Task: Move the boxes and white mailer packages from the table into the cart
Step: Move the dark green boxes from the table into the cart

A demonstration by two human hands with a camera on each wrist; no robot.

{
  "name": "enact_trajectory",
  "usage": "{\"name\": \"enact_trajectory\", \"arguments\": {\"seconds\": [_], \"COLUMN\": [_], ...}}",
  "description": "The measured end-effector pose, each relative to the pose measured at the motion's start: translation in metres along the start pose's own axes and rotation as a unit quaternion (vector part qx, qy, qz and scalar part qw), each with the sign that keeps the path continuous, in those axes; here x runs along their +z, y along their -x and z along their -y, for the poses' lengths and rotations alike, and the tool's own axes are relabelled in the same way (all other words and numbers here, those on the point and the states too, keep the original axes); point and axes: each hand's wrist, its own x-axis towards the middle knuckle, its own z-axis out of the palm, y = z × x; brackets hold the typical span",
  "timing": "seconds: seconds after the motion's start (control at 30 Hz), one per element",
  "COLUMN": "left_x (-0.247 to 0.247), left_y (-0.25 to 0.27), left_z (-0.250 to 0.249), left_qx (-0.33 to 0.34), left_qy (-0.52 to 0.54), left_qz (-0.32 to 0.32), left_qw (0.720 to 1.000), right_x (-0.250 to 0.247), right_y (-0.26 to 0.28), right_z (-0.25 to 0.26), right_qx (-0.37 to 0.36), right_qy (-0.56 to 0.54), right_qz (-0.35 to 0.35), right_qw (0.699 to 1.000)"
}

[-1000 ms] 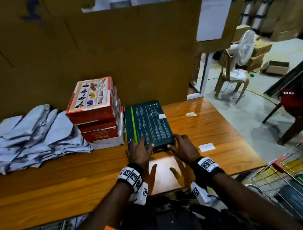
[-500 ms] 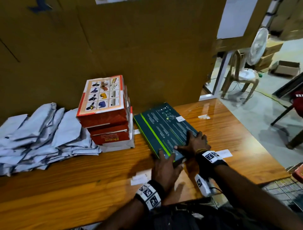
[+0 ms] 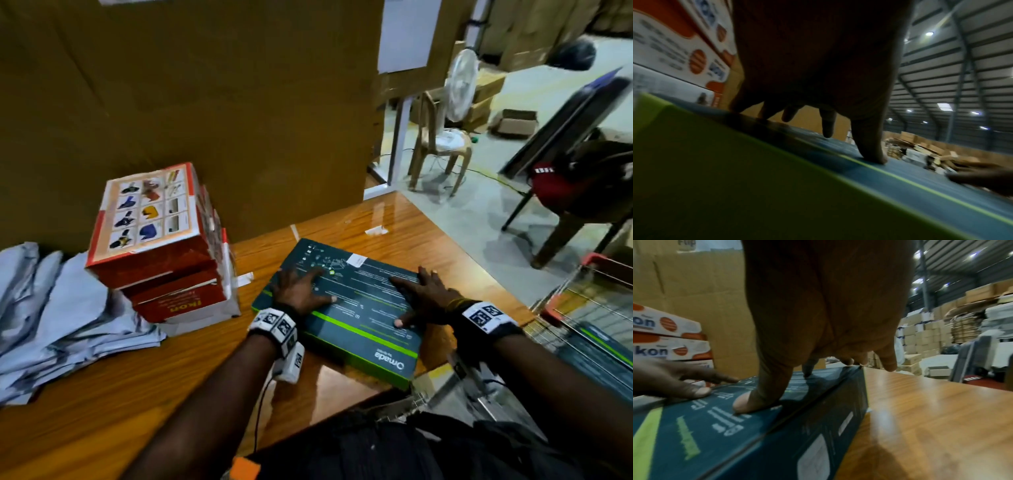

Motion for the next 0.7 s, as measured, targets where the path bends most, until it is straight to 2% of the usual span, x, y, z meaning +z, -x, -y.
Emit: {"name": "enact_trajectory", "arguments": {"seconds": [0.07,0.17,0.3,0.37,0.43,0.53,0.7], "left_x": [-0.004,0.000,0.019,0.032,0.044,0.053,0.049], "left_y": [-0.006,-0.003,0.016,0.028,0.037,0.044,0.045], "left_z": [0.014,0.024,0.018,0.011,0.002,-0.005,-0.003], "left_qx": [-0.029,-0.043,-0.050,-0.053,-0.063,-0.058,-0.045], "left_qy": [0.027,0.065,0.044,0.035,0.021,0.027,0.068], "left_qz": [0.011,0.017,-0.017,-0.042,-0.065,-0.085,-0.066], "left_qw": [0.999,0.997,0.998,0.997,0.996,0.994,0.994], "right_x": [0.001,0.013,0.054,0.073,0.087,0.092,0.095], "right_y": [0.003,0.013,0.030,0.040,0.047,0.061,0.071], "right_z": [-0.014,-0.028,-0.031,-0.029,-0.028,-0.023,-0.027], "right_qx": [0.021,0.050,0.087,0.097,0.122,0.161,0.171], "right_qy": [-0.019,-0.120,-0.290,-0.339,-0.343,-0.303,-0.324], "right_qz": [-0.015,-0.061,-0.126,-0.170,-0.204,-0.221,-0.209], "right_qw": [0.999,0.990,0.945,0.920,0.909,0.913,0.907]}}
